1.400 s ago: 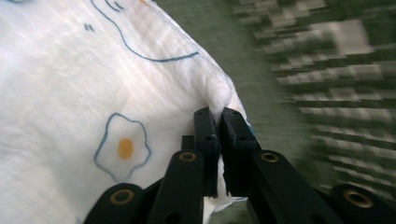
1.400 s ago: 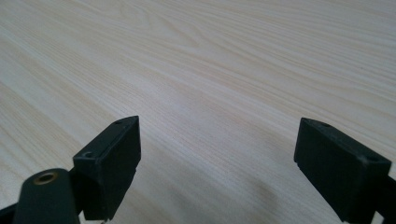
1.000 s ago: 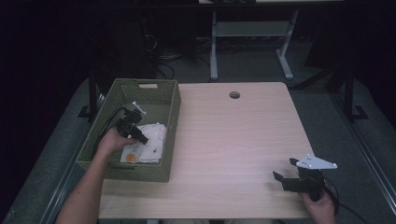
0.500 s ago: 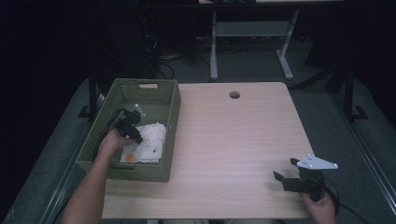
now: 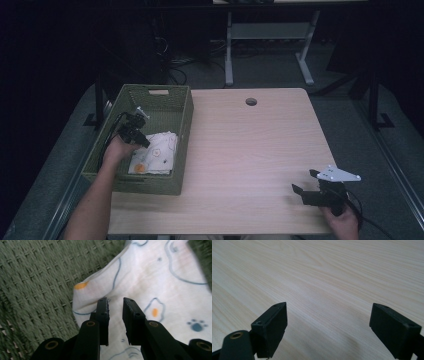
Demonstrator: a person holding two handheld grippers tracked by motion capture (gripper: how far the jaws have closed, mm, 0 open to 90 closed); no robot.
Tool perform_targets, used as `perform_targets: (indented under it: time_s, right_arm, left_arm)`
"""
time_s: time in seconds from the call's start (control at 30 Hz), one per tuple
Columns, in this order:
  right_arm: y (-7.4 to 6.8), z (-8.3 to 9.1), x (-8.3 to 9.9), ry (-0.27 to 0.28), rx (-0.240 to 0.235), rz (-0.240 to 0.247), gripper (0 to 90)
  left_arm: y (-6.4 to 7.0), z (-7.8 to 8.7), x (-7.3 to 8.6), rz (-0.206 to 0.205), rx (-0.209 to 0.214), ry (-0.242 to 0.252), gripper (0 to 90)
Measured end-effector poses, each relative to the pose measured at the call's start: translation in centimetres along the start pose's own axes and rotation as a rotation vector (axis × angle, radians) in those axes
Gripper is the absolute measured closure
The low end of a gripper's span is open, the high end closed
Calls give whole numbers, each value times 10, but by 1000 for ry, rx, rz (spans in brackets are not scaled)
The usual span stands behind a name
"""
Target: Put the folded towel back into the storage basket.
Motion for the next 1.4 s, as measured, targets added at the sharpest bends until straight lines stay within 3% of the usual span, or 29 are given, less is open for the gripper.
perform_targets:
  time_s: [0.17, 0.3, 0.5, 0.63, 0.73, 0.87, 1.4]
  right_arm:
    - [-1, -1, 0, 1, -8, 7, 144]
    - [0, -2, -1, -2, -15, 17, 144]
    - [-4, -1, -3, 5, -21, 33, 144]
    - [-8, 1, -5, 11, -21, 41, 144]
    - [-11, 2, -5, 13, -21, 47, 144]
    - [-13, 1, -6, 11, -23, 53, 144]
    - [-13, 1, -6, 10, -22, 60, 144]
  left_arm:
    - [5, 8, 3, -10, 12, 25, 726]
    - [10, 20, 7, -1, 17, 72, 703]
    - [16, 27, 13, 2, 30, 89, 691]
    - [26, 36, 17, -12, 56, 134, 682]
    - [33, 43, 21, -41, 50, 141, 666]
    - [40, 50, 26, -38, 63, 181, 659]
    - [55, 66, 34, -71, 77, 244, 629]
Point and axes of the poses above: each handheld gripper's, and its own axes: z roughly backward along the jaws, x roughly out of its underside, y roughly to its right, the point moved 2 cm from there along -z, roughly forward along the jaws, and after that the axes turned 11 degrees about -y, right-handed, at the moved point
